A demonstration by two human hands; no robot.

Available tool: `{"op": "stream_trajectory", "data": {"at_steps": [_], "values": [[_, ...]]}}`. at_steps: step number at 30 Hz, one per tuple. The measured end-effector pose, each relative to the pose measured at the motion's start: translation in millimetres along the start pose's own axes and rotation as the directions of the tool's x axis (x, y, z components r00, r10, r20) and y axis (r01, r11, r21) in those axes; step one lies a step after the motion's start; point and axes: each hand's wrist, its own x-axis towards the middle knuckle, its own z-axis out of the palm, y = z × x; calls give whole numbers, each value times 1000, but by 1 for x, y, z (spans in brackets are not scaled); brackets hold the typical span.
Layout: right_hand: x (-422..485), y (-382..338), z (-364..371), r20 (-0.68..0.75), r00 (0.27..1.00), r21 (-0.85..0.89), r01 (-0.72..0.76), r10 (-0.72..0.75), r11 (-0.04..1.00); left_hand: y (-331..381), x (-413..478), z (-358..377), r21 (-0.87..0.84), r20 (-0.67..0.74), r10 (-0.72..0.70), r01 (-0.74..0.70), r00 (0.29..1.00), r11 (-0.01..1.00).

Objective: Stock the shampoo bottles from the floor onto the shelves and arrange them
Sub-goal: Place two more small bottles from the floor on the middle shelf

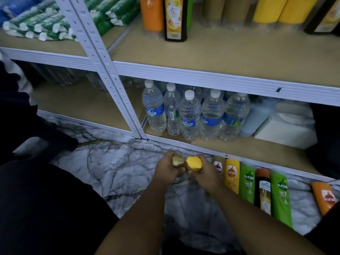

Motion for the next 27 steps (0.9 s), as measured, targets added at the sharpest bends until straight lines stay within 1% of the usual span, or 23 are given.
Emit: {"op": "stream_trajectory", "data": {"at_steps": [3,6,7,11,13,15,18,21,23,25,27], "values": [[-12,-6,-10,-31,999,18,-7,7,1000,9,-6,-7,40,-19,36,-35,999,999],[-23,-17,-18,-118,992,145,-34,52,989,24,-11,-16,37,-30,85,-83,996,996],[-26,-23,-21,-145,988,196,-23,53,980,32,-14,-20,13,-36,101,-101,994,995],[-38,-60,-37,-266,963,381,77,29,921,82,-24,-39,-99,-94,175,-184,980,978],[-46,-87,-58,-318,948,420,160,-20,893,116,-28,-53,-193,-115,226,-245,967,950],[-51,-114,-83,-365,928,458,250,-76,853,154,-31,-70,-245,-121,291,-313,949,918],[-60,-162,-132,-469,864,435,408,-185,802,217,-38,-98,-269,-136,426,-447,894,853],[-71,-212,-186,-535,793,378,532,-291,757,279,-47,-122,-237,-187,555,-585,811,775],[-77,-243,-223,-537,762,333,586,-362,738,319,-53,-135,-219,-203,636,-667,745,712],[-80,-265,-253,-510,742,289,625,-436,725,351,-54,-144,-207,-228,695,-731,682,650],[-77,-280,-273,-473,734,248,641,-486,727,371,-48,-147,-207,-271,708,-758,651,618]]}}
